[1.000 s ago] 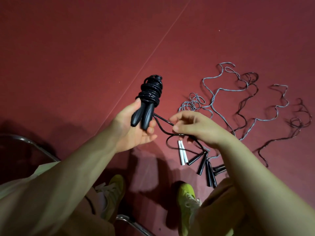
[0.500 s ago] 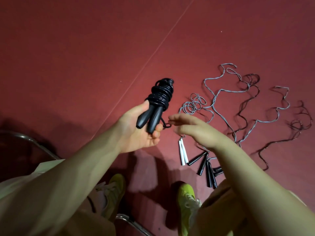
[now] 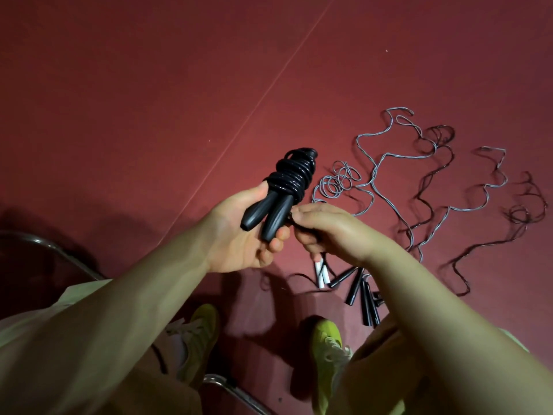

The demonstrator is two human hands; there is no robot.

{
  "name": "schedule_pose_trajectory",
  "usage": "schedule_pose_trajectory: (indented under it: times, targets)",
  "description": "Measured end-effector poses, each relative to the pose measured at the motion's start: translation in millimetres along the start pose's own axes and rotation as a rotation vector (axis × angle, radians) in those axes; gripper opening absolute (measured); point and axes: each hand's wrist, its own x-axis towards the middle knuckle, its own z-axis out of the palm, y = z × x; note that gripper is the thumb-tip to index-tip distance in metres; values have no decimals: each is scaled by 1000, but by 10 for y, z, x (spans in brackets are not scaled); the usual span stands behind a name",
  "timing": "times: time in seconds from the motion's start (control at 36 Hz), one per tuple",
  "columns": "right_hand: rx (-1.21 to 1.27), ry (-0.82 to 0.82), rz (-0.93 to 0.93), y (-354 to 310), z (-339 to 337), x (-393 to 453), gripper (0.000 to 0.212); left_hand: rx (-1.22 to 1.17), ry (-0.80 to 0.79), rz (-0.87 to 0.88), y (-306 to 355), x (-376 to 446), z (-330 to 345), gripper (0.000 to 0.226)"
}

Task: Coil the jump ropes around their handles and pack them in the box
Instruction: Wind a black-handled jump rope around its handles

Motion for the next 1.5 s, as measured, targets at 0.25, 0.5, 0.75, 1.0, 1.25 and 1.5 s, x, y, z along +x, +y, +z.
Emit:
schedule_pose_trajectory:
  times: [0.25, 0.5, 0.75, 1.0, 1.25, 1.5]
  targets:
    - [-113, 105, 90, -25, -77, -14, 46, 217, 106, -22, -53, 33, 10, 56]
    - [-122, 209, 147, 51, 23, 67, 65, 663, 444, 203, -187, 133, 7, 27]
    - [26, 350, 122, 57, 120, 115, 43, 1094, 634, 336, -265, 141, 19, 29]
    - [-6, 409, 38, 57, 134, 113, 30, 1267, 637, 404, -272, 104, 39, 33]
    - [-46, 423, -112, 26, 146, 82, 20, 454, 246, 145, -125, 24, 35, 21]
    - [24, 206, -101, -32, 12, 31, 31, 337, 99, 141, -135, -19, 89, 31]
